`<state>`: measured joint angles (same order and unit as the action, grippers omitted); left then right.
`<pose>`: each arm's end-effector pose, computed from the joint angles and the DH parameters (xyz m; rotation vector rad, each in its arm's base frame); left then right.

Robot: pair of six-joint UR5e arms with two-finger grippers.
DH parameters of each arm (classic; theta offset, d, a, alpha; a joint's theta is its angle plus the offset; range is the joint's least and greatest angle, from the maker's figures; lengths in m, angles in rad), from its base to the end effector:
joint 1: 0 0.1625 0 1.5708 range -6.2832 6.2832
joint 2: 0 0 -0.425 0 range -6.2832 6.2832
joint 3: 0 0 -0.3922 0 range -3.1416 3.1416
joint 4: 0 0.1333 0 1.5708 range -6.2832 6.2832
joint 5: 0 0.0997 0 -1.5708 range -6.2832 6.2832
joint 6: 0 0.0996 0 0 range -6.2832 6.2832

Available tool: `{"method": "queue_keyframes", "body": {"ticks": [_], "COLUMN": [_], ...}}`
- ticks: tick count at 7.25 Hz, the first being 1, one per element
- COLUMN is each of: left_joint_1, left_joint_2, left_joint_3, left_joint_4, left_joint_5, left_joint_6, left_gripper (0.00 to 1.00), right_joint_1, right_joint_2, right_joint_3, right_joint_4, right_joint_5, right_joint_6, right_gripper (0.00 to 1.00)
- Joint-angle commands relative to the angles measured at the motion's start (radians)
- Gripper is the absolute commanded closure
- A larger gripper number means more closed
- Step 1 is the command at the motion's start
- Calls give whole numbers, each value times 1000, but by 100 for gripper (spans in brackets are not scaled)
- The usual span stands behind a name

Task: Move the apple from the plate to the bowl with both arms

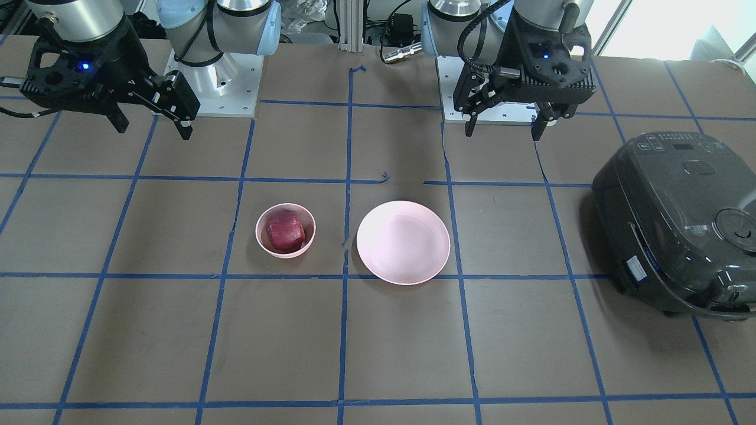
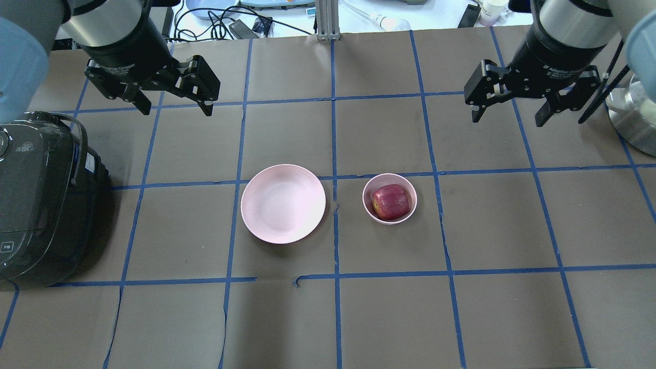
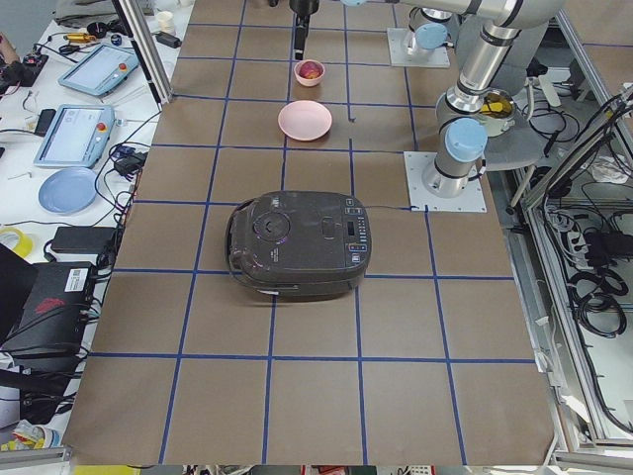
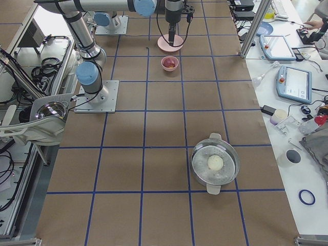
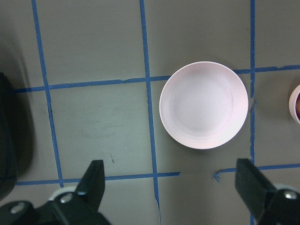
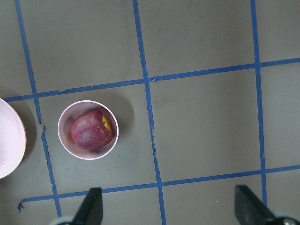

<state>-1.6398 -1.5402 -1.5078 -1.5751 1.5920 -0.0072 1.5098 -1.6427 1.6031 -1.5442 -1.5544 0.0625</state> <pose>-0.1644 -0.4755 0.5337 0.0949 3.1192 -0.1406 0.1065 -0.4697 0.5036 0.1927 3.1192 -0.0203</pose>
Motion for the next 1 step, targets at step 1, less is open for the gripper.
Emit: {"method": "queue_keyframes", "body": {"ticks": [1], "left_joint_1": [0], "left_joint_2": [0], "left_joint_3": [-2], "left_joint_4": [0], "left_joint_5": [-3], "left_joint_6": [0], "left_gripper": [0], "right_joint_1": [0], "right_joint_2": [3], "right_joint_3": [0], "right_joint_4": [-4], "right_joint_5": [2], "right_joint_6": [-1], "right_gripper": [0]}}
